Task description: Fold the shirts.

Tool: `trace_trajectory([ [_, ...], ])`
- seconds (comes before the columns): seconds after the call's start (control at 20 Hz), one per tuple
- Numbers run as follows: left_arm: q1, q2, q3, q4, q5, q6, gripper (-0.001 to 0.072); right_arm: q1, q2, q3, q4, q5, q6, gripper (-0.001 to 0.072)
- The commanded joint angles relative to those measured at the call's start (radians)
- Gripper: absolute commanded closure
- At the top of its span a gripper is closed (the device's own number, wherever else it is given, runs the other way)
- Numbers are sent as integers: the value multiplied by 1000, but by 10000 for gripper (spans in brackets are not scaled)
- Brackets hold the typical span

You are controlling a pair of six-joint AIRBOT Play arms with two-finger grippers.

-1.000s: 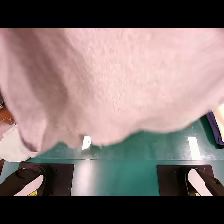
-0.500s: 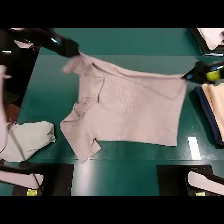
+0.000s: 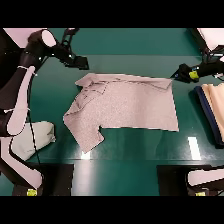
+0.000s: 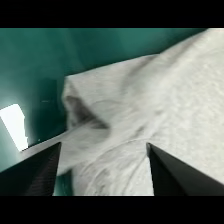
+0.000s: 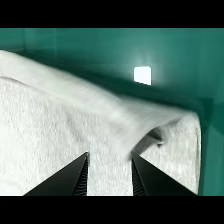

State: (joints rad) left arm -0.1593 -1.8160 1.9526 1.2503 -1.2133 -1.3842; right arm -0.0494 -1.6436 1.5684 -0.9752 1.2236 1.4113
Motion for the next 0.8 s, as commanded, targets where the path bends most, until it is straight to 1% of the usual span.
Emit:
trace_trajectory([
  [0.0,78,13,52,6,-139,-24,104,-29,-35,119,7,61,-7,398],
  [0.15,196,95,32,-23,-278,-32,104,-80,30,115,7,141,-45,399],
  [0.25,257,174,-69,-83,-294,-27,104,-105,103,39,7,170,-79,398],
  [0.4,285,324,-346,-95,-251,21,104,-124,228,-140,7,153,-119,398],
  [0.55,285,462,-680,-97,-144,70,104,-124,332,-304,7,102,-123,398],
  [0.65,285,520,-861,-80,-79,115,105,-123,379,-375,8,89,-123,399],
  [0.75,285,541,-993,-82,-42,134,104,-123,419,-423,15,87,-125,398],
])
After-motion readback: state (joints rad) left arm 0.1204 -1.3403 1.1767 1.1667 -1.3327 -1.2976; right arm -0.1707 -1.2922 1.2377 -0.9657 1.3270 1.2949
